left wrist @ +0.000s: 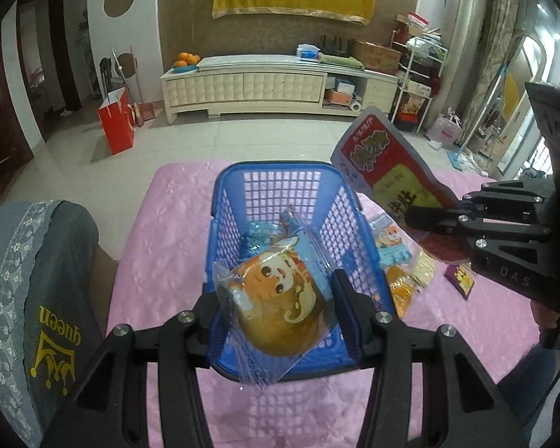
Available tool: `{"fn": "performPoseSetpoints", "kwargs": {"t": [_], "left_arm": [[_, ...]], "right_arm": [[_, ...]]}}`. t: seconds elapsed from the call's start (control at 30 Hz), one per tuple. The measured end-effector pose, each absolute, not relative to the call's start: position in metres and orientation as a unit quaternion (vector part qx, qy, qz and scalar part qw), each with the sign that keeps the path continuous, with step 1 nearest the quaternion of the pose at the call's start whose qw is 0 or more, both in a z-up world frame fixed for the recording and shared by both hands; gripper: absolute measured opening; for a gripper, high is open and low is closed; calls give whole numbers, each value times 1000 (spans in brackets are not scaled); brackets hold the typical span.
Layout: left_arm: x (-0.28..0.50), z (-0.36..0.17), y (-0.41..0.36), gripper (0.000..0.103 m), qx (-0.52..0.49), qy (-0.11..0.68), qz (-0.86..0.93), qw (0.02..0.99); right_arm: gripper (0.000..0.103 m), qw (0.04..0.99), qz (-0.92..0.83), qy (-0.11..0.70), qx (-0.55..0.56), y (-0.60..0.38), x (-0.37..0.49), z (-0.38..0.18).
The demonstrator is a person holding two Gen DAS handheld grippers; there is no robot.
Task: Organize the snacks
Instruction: 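Carry both snacks over the basket and open both tools to drop them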
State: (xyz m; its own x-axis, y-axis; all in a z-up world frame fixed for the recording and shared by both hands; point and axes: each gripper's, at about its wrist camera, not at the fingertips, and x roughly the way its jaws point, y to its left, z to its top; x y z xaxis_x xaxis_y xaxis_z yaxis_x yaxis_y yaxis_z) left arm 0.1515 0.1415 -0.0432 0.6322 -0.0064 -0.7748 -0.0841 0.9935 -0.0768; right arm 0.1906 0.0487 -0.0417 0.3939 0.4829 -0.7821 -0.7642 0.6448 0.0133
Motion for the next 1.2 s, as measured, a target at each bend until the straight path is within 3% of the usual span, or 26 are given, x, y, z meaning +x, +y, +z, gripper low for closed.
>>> {"fn": "performPoseSetpoints", "kwargs": {"t": [0.6,0.63,0.7,0.73,0.77,1.2], "left_arm": [[195,-75,166,47,-68,455,29,887],[197,-77,166,47,-69,456,29,887],[201,-82,166,47,-72,459,28,885],[203,-85,165,47,-73,463,28,883],[204,-86,165,47,-72,465,28,882],[198,-95,162,47,-75,477,14,876]], "right_arm": [[10,808,365,400,-231,103,241,-89],[14,807,361,405,-233,106,245,-92],[44,808,350,410,-239,109,249,-98],[72,813,344,405,-238,108,248,-100],[85,820,340,397,-234,105,246,-99],[87,823,323,429,-186,72,236,-89]]}}
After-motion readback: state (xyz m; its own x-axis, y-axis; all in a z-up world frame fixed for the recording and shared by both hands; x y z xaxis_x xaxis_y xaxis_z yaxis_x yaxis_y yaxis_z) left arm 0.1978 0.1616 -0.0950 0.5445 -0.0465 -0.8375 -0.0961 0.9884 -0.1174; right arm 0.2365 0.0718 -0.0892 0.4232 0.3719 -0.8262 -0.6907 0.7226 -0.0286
